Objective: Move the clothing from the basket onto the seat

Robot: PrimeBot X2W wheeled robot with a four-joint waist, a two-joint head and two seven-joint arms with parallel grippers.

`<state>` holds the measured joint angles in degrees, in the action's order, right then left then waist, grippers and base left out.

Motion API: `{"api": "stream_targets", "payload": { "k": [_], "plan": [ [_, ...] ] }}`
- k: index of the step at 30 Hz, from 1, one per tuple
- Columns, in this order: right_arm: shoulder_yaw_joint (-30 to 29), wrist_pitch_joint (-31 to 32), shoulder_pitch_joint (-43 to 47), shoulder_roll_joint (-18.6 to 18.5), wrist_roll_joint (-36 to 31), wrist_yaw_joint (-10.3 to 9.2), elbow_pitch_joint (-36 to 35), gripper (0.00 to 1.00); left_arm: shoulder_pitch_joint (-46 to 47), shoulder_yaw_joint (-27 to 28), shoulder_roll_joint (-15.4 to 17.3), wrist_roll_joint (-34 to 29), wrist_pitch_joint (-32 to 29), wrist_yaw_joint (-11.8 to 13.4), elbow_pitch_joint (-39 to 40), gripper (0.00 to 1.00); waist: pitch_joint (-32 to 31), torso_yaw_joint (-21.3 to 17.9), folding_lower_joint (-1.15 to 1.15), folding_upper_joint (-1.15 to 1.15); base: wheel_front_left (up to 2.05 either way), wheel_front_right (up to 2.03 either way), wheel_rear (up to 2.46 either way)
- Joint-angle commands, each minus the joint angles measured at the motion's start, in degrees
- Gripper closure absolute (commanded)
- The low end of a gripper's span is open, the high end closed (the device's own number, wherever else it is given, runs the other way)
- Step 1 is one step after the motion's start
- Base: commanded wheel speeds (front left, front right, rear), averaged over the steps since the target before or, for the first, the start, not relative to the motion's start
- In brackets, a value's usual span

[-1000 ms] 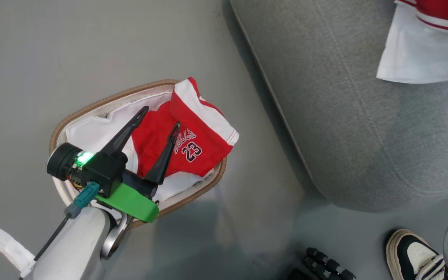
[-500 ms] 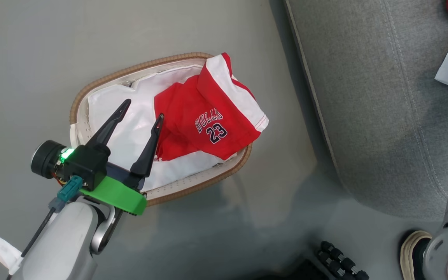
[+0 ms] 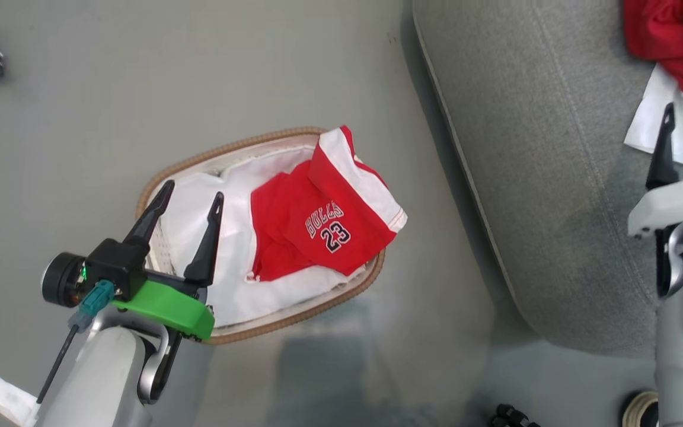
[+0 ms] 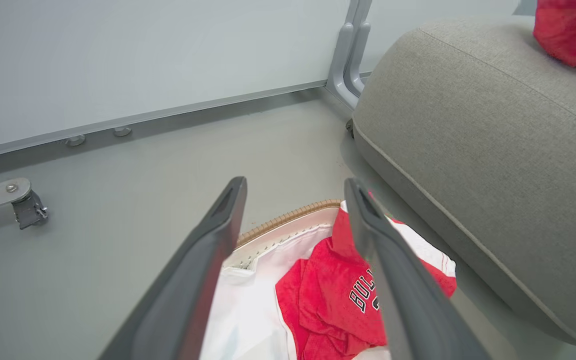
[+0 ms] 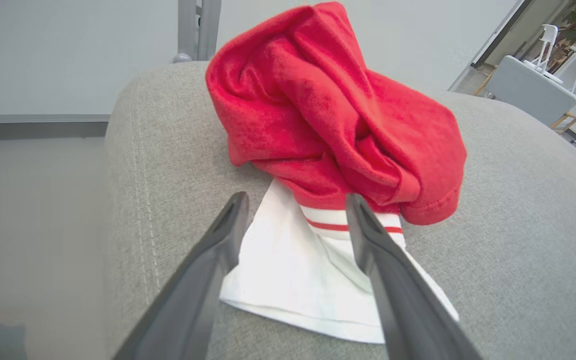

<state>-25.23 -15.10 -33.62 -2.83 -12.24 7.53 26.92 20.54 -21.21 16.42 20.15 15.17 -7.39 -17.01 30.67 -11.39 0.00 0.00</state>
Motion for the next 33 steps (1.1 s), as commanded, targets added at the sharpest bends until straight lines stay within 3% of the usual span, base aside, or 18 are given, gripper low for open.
{"api": "stream_targets", "payload": {
  "k": [1, 17, 23, 33],
  "plan": [
    [1.2, -0.1, 1.7, -0.2, 1.5, -0.08, -0.8, 0.0, -1.1, 1.0, -0.6, -0.6, 0.0, -0.2, -0.6, 0.0, -3.9, 1.2, 0.0, 0.0, 0.0, 0.0, 0.0],
    [24.7, -0.1, 10.1, -0.3, 14.1, -0.08, -8.8, 0.0, -7.5, 16.3, -6.7, -4.8, 0.0, -0.2, -6.1, 0.0, -14.3, 7.8, 0.0, 0.0, 0.0, 0.0, 0.0],
    [29.6, -0.1, 12.7, -0.3, 17.2, -0.08, -8.4, 0.0, -10.1, 21.2, -8.6, -6.4, 0.0, -0.2, -5.7, 0.0, -17.7, 10.0, 0.0, 0.0, 0.0, 0.0, 0.0],
    [32.9, -0.1, 18.4, -0.2, 19.1, -0.08, -8.1, 0.0, -15.6, 23.6, -10.7, -7.4, 0.0, -0.2, -3.6, 0.0, -22.1, 11.3, 0.0, 0.0, 0.0, 0.0, 0.0]
  ]
}}
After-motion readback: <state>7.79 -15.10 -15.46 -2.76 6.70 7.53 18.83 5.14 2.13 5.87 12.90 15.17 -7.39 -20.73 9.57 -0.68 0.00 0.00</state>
